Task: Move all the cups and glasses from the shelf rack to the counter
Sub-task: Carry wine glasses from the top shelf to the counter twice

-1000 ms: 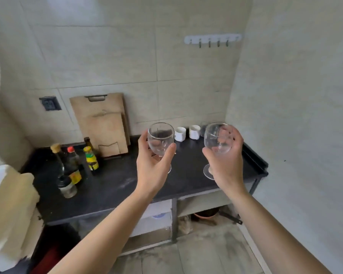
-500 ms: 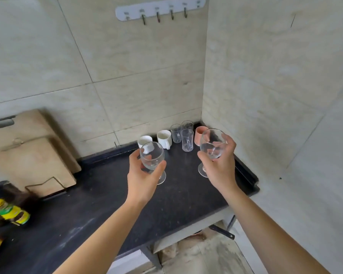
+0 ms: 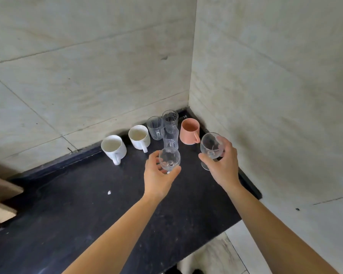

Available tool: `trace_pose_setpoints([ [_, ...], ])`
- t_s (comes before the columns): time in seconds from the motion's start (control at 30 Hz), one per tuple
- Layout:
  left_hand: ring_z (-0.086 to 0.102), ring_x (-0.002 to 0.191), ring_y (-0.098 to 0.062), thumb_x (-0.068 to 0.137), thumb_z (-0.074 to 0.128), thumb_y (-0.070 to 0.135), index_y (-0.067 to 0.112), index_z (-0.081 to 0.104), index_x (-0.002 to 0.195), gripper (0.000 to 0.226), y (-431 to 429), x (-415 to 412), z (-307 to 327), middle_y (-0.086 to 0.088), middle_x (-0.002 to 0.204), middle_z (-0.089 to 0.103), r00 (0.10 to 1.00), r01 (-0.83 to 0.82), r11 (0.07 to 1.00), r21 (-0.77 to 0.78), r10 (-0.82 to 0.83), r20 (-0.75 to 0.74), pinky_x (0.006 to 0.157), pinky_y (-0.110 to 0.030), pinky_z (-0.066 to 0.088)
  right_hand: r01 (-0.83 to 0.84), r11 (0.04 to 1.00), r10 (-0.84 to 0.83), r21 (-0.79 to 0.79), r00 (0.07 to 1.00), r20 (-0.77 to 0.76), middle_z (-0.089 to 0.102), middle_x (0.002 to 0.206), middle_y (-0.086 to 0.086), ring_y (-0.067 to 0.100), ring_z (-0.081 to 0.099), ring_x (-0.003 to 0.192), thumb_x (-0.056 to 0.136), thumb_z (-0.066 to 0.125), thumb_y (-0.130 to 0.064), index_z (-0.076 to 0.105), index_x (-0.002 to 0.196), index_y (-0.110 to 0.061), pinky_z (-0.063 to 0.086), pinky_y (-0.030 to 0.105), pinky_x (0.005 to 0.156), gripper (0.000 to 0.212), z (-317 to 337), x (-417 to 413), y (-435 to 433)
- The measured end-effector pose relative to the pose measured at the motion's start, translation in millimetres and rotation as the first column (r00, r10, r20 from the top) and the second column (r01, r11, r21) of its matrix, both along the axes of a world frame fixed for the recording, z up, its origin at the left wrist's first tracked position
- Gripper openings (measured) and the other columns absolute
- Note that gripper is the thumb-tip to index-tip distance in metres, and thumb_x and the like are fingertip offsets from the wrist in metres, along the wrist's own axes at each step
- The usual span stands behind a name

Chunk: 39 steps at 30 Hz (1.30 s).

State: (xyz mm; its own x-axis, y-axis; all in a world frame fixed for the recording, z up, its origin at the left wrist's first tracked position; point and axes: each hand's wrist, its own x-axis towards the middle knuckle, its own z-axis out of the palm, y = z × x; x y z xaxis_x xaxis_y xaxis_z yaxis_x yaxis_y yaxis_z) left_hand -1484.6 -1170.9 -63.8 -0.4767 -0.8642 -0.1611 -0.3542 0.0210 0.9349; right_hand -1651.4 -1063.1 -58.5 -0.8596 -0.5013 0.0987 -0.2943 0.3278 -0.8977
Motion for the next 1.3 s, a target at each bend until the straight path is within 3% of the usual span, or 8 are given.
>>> trace_pose_setpoints([
  [0.13, 0.065, 0.100, -0.006, 0.070, 0.087, 0.034, 0.034, 0.052, 0.127, 0.067, -30, -45, -43, 0.013, 0.116, 0.066, 0.993, 0.087, 0.996, 0.031, -0.089, 0.084, 0.088, -0.031, 0.057, 0.047, 0.992, -0.054, 0.117, 0.997, 0.052, 0.059, 0.135, -0.007, 0.006, 0.054, 0.110, 0.075, 0.088, -0.036, 0.050, 0.137, -0.029, 0.048, 0.023, 0.086, 0.073, -46, -33, -31],
  [0.27, 0.064, 0.096, -0.001, 0.071, 0.086, 0.033, 0.034, 0.053, 0.128, 0.066, -49, -81, -75, 0.018, 0.110, 0.066, 0.981, 0.158, 0.987, 0.030, -0.160, 0.105, 0.081, -0.019, 0.052, 0.097, 0.985, -0.121, 0.143, 0.978, 0.171, 0.057, 0.127, -0.009, 0.008, 0.057, 0.106, 0.076, 0.088, -0.035, 0.045, 0.137, -0.030, 0.041, 0.011, 0.074, 0.075, -80, -60, -57],
  [0.43, 0.062, 0.090, 0.006, 0.072, 0.085, 0.026, 0.032, 0.055, 0.127, 0.063, -61, -111, -98, 0.023, 0.096, 0.064, 0.978, 0.172, 0.984, 0.047, -0.176, 0.109, 0.073, -0.008, 0.043, 0.111, 0.980, -0.148, 0.165, 0.962, 0.229, 0.055, 0.122, -0.013, 0.012, 0.062, 0.107, 0.077, 0.087, -0.026, 0.042, 0.142, -0.025, 0.047, 0.018, 0.079, 0.079, -107, -81, -73],
  [0.77, 0.063, 0.096, -0.002, 0.078, 0.080, 0.029, 0.048, 0.049, 0.121, 0.057, -67, -126, -109, 0.020, 0.107, 0.065, 0.968, 0.236, 0.970, -0.051, -0.230, 0.098, 0.086, -0.032, 0.056, 0.069, 0.977, -0.116, 0.203, 0.965, 0.235, 0.060, 0.137, -0.005, 0.013, 0.061, 0.117, 0.080, 0.087, -0.028, 0.044, 0.138, -0.034, 0.040, 0.007, 0.077, 0.073, -112, -89, -89],
  [0.9, 0.061, 0.105, -0.002, 0.080, 0.078, 0.033, 0.043, 0.046, 0.130, 0.060, -71, -126, -107, 0.018, 0.119, 0.063, 0.953, 0.280, 0.960, -0.027, -0.274, 0.126, 0.091, -0.034, 0.055, 0.037, 0.962, -0.106, 0.272, 0.965, 0.241, 0.051, 0.152, 0.004, 0.025, 0.055, 0.134, 0.082, 0.085, -0.031, 0.031, 0.154, -0.024, 0.048, 0.027, 0.100, 0.090, -109, -93, -89],
  [1.0, 0.058, 0.121, -0.015, 0.083, 0.077, 0.034, 0.033, 0.034, 0.149, 0.079, -78, -120, -96, 0.005, 0.137, 0.058, 0.933, 0.313, 0.950, 0.004, -0.308, 0.186, 0.096, -0.031, 0.051, -0.014, 0.937, -0.095, 0.349, 0.951, 0.295, 0.032, 0.165, 0.010, 0.032, 0.037, 0.149, 0.085, 0.083, -0.021, 0.013, 0.162, -0.018, 0.037, 0.051, 0.119, 0.104, -95, -95, -86],
  [1.13, 0.054, 0.128, -0.021, 0.091, 0.068, 0.035, 0.033, 0.023, 0.155, 0.078, -92, -104, -61, -0.001, 0.147, 0.052, 0.916, 0.327, 0.942, -0.072, -0.297, 0.271, 0.098, -0.031, 0.044, 0.019, 0.909, -0.095, 0.416, 0.982, 0.161, 0.023, 0.169, 0.006, 0.031, 0.028, 0.153, 0.097, 0.065, -0.011, 0.013, 0.162, -0.022, 0.035, 0.049, 0.120, 0.084, -59, -92, -84],
  [1.3, 0.043, 0.137, -0.036, 0.101, 0.050, 0.037, 0.017, 0.038, 0.152, 0.056, -120, -67, 33, -0.012, 0.153, 0.044, 0.969, 0.168, 0.858, -0.485, -0.053, 0.242, 0.110, -0.049, 0.038, -0.031, 0.938, 0.098, 0.345, 0.979, -0.178, 0.022, 0.169, 0.006, 0.027, 0.022, 0.154, 0.104, 0.048, -0.023, 0.020, 0.161, -0.021, 0.029, 0.046, 0.120, 0.064, 34, -85, -102],
])
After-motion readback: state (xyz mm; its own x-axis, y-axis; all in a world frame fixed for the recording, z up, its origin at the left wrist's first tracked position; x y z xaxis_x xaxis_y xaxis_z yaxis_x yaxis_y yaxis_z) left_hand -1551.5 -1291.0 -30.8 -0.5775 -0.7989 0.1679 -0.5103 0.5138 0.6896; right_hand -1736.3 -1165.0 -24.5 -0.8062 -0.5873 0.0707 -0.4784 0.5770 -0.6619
